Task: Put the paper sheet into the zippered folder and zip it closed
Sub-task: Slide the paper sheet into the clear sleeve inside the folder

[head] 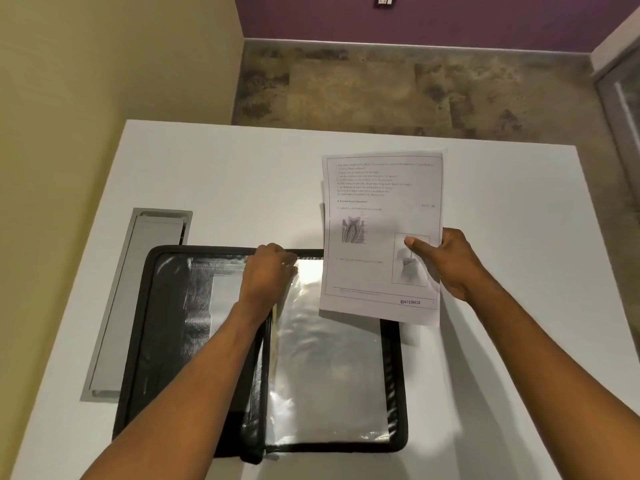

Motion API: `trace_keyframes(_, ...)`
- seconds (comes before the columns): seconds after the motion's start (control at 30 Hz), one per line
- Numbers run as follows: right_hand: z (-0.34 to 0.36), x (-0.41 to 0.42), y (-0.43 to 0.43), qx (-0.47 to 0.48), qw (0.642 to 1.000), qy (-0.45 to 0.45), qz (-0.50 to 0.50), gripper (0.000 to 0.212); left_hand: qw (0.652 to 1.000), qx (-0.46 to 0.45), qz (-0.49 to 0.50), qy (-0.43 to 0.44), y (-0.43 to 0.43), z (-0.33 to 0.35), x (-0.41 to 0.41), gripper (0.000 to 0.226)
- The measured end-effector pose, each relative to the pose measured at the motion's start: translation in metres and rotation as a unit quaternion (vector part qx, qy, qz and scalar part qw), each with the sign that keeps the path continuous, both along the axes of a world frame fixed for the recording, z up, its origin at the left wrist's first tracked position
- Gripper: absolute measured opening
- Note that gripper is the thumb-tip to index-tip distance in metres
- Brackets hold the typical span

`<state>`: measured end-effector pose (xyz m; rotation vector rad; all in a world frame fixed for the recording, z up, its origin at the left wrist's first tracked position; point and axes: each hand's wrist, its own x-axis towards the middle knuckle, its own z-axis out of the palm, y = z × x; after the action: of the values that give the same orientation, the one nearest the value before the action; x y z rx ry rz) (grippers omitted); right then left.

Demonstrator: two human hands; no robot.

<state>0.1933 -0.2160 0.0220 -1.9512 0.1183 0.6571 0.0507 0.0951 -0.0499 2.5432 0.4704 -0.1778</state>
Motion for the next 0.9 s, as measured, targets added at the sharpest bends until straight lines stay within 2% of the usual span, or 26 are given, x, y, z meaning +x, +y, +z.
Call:
trace_keyframes(0.1, -0.002, 0.004, 0.006, 0.003, 1.0, -0.003, -0.002, 0.031, 0.999, 0.042, -0.022, -0.018, 0.003, -0.008, -0.004, 0.01)
trace_keyframes(0.2, -0.004, 0.007, 0.01, 0.01, 1.0, -0.001, -0.008, 0.03, 0.996, 0.088, -0.015, -0.028, 0.006, -0.013, -0.004, 0.021)
trace_keyframes(0.43, 0.005, 0.016, 0.012, -0.002, 1.0, -0.021, 0.01, 0.031, 0.996, 0.046, -0.009, -0.079, 0.005, -0.011, -0.006, 0.011)
trace_keyframes(0.63, 0.022, 0.031, 0.025, 0.01, 0.999, -0.053, -0.003, 0.023, 0.996, 0.045, -0.076, -0.033, 0.008, -0.008, -0.005, 0.01)
trace_keyframes(0.8, 0.031, 0.044, 0.041, 0.028, 0.996, -0.089, -0.014, 0.031, 0.993, 0.018, -0.115, -0.022, 0.007, -0.01, 0.003, 0.006)
trace_keyframes(0.9, 0.034, 0.05, 0.051, 0.037, 0.994, -0.107, -0.007, 0.034, 0.991, 0.008, -0.131, -0.023, -0.003, -0.016, 0.004, 0.013)
